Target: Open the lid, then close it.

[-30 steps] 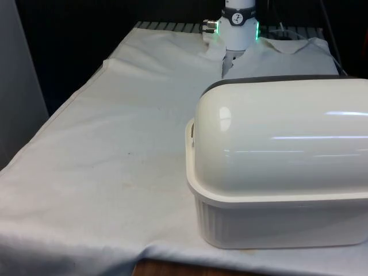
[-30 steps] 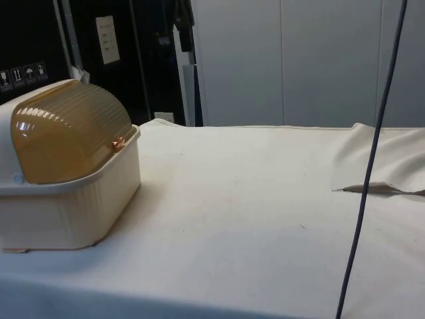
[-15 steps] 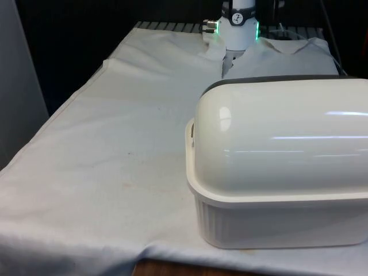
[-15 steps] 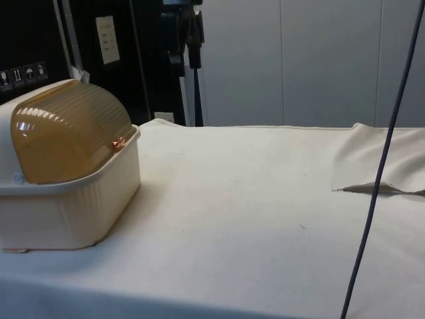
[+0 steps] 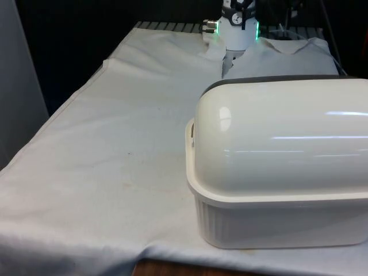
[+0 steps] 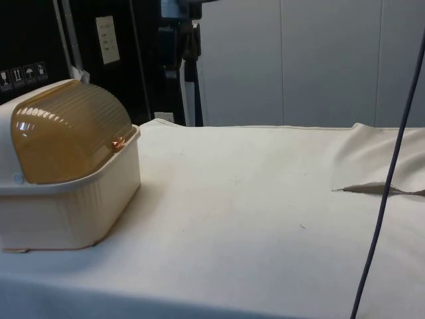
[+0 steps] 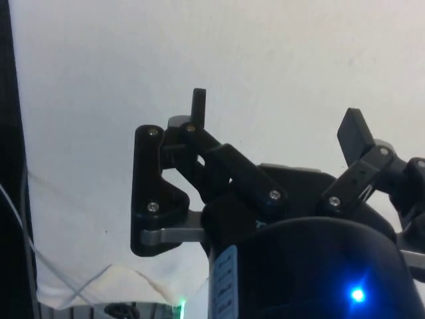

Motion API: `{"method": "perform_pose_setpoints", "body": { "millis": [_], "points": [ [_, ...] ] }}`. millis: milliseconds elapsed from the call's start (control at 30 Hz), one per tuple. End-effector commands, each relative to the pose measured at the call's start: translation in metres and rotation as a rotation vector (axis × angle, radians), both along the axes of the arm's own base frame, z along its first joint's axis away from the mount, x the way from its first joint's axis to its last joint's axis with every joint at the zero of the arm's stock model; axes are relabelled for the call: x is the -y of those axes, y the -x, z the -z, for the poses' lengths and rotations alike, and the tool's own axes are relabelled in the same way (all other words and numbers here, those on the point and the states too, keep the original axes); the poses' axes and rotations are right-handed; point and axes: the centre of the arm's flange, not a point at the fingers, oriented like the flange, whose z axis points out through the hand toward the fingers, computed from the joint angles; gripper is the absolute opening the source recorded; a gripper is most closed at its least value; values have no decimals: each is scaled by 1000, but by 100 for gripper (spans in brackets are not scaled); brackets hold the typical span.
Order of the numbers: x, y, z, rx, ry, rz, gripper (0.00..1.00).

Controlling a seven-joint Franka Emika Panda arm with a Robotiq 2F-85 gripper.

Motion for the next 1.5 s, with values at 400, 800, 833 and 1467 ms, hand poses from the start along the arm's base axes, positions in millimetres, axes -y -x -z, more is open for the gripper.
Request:
{"method": "perform_pose_setpoints", "body": {
  "millis": [400, 800, 833, 1467],
  "points": [
    [-25, -22, 18, 21, 3, 5, 100],
    [-32, -34, 36, 61, -6, 4, 100],
    [-32, -34, 38, 65, -6, 4, 100],
    [-28, -42, 66, 103, 4, -60, 100]
  ]
}}
